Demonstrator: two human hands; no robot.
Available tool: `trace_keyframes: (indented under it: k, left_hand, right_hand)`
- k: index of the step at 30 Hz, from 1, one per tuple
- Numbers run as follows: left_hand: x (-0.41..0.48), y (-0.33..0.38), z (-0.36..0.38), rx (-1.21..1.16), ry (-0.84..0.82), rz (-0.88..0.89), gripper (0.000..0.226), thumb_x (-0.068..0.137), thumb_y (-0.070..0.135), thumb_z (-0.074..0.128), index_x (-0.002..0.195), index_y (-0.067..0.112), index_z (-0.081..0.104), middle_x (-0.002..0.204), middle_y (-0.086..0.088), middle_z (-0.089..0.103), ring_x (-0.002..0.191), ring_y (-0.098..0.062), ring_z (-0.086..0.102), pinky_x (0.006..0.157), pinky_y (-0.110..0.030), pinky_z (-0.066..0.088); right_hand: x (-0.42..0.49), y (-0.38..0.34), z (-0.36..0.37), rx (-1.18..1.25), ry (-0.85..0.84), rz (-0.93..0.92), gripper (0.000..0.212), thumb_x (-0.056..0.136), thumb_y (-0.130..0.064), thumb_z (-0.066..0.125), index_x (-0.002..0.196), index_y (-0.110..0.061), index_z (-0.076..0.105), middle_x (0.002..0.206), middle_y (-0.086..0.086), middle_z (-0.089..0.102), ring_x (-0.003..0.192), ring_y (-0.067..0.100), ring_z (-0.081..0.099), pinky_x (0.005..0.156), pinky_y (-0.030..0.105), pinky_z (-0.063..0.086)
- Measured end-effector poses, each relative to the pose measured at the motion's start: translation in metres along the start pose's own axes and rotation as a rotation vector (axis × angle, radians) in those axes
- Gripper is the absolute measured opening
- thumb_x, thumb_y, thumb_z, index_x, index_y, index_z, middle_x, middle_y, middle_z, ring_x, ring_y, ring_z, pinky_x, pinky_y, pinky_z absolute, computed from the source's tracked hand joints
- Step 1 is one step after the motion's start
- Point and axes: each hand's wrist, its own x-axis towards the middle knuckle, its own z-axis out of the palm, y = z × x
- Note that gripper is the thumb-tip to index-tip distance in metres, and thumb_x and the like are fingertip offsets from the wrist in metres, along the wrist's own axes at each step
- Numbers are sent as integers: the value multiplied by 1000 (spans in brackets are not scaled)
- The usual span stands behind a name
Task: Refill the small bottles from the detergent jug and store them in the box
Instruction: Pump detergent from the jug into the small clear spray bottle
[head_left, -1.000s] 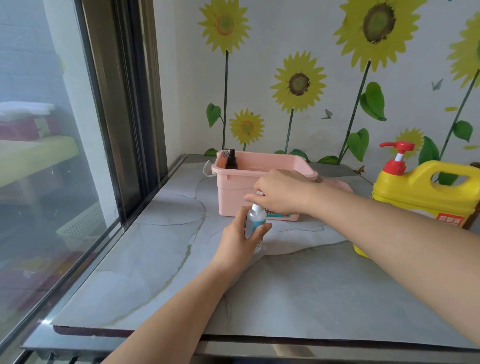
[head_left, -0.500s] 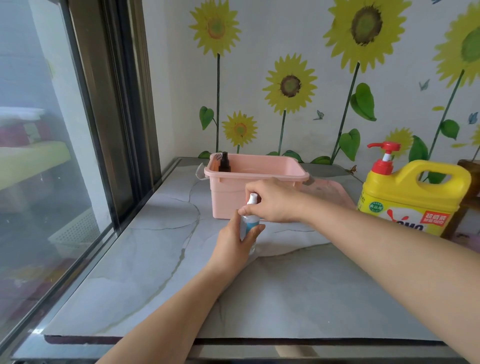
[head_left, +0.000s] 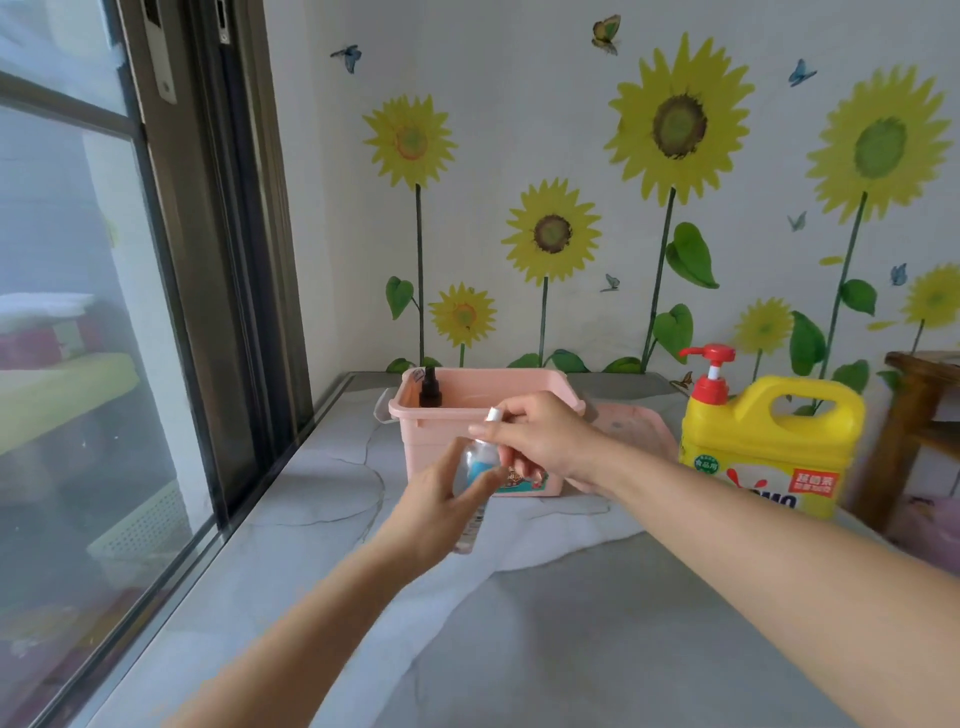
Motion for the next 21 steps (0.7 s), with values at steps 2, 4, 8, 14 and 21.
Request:
trace_keyframes:
  k: [2, 4, 8, 14, 21]
  left_hand:
    - [7, 14, -10, -45, -82, -10, 16, 97, 44, 57, 113, 42, 55, 94, 16, 72, 80, 3, 66, 66, -15, 48]
    - [13, 23, -18, -98, -107, -25, 18, 97, 42, 59, 114, 38, 58, 99, 14, 72, 87, 2, 69, 69, -15, 51]
    - [34, 32, -28, -179, -100, -53, 35, 88, 53, 63, 114, 29, 62, 90, 4, 74, 80, -18, 73, 68, -39, 59]
    - [75, 28, -65, 72, -43, 59, 19, 90, 42, 70, 98, 25, 64, 73, -3, 69, 57, -14, 60, 51, -31, 50]
    - [112, 3, -96, 327, 155, 117, 12, 96, 33, 62, 94, 26, 72, 82, 14, 71, 76, -2, 63, 68, -20, 53]
  right_hand:
    - [3, 0, -10, 82, -32, -19, 22, 92, -23, 71, 80, -7, 62, 57, 5, 57, 43, 14, 47, 42, 25, 37]
    - [6, -4, -15, 117, -23, -49, 21, 94, -22, 69, 80, -8, 63, 57, 5, 56, 44, 13, 46, 43, 23, 37]
    - [27, -23, -30, 159, 36, -131, 19, 95, -21, 67, 80, -10, 63, 55, 2, 54, 41, 11, 42, 42, 22, 34]
    - [72, -44, -69, 282, 253, -186, 28, 94, -23, 68, 74, -8, 58, 53, 1, 50, 40, 14, 38, 40, 23, 32]
    - [130, -50, -77, 67, 348, -260, 32, 91, -31, 71, 77, -4, 59, 52, -8, 47, 48, 12, 38, 51, 28, 33]
